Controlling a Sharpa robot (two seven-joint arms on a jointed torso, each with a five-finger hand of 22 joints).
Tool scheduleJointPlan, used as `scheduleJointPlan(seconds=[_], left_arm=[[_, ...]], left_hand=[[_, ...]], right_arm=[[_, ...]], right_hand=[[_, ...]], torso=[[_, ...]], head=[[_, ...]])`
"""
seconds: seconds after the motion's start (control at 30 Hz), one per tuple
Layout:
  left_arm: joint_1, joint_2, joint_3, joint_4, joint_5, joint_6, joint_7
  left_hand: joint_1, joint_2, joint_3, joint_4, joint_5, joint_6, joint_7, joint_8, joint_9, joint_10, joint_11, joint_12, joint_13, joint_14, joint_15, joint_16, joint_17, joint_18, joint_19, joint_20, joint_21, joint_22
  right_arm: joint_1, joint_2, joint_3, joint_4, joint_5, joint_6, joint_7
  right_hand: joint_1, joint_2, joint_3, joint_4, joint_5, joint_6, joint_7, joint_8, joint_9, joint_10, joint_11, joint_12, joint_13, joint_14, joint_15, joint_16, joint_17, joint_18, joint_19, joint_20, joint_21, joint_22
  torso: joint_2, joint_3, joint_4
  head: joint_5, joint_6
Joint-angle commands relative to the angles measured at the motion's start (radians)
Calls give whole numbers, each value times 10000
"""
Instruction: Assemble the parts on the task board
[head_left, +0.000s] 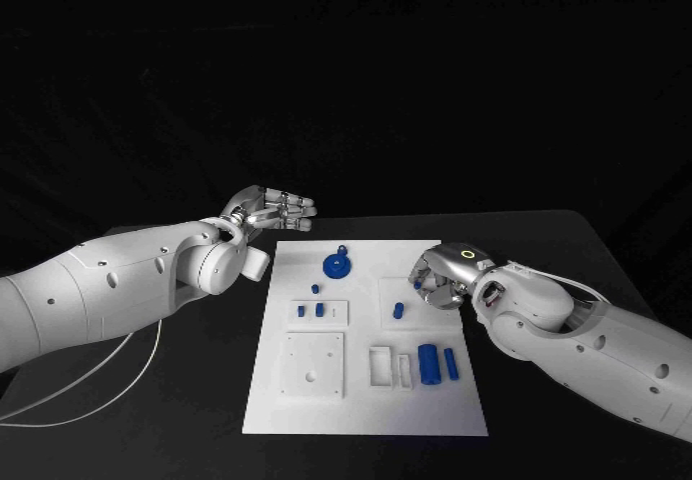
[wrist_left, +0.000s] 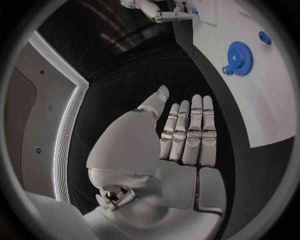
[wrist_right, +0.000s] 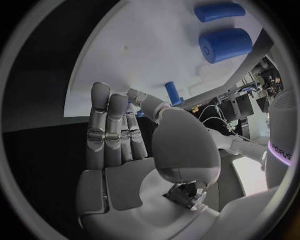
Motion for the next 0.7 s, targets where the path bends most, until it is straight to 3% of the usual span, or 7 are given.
scheduleJointPlan(seconds=[0.03, 0.5, 0.57, 0.7], left_arm=[[10, 1, 11, 35, 26, 161, 70], [10, -10, 11, 19, -8, 167, 60], [10, -10, 11, 17, -9, 174, 60], [10, -12, 11, 17, -10, 191, 60]], left_hand=[[-7, 80, -61, 0, -46, -74, -3, -20, -11, -78, -23, 34, -10, 2, -22, -25, 17, -119, 69, -6, 49, -19], [30, 114, -135, 17, -64, -65, -4, -17, -10, -92, -21, 35, -10, 30, -31, -20, 32, -116, 103, -12, 70, -137], [38, 117, -140, 13, -67, -55, -7, -16, -9, -98, -19, 34, -10, 51, -37, -19, 38, -118, 113, -18, 79, -150], [38, 117, -140, 13, -67, -55, -7, -17, -9, -99, -19, 34, -10, 51, -38, -19, 38, -118, 113, -18, 79, -151]], right_arm=[[-24, 12, -20, -23, -246, 96, -115], [-30, 75, -28, -43, -207, -172, -91], [-31, 81, -28, -47, -289, -212, -189], [-32, 97, -29, -46, -487, -350, -439]], right_hand=[[32, -61, 84, 35, -65, 97, -24, 28, -2, 84, -16, -42, 0, -49, 17, 62, -14, 118, 206, 5, -42, 28], [60, 179, 265, 175, -246, 851, -225, 59, 93, 980, -303, -24, 35, -51, -168, 26, -29, -82, 175, -166, -39, 274], [161, 241, 527, 100, -497, 1002, -259, 52, 152, 1171, -342, -30, 38, -52, -195, 16, -28, -112, 164, -205, -15, 342], [147, 162, 875, 122, -581, 1135, -301, 39, 261, 1338, -385, -30, 40, -40, -233, -7, -26, -147, 126, -257, 40, 524]], torso=[[2, 1, 2], [-3, -5, -1], [-2, -4, 2], [-4, -1, 5]], head=[[-4, -11], [-3, -51], [-7, -52], [11, -67]])
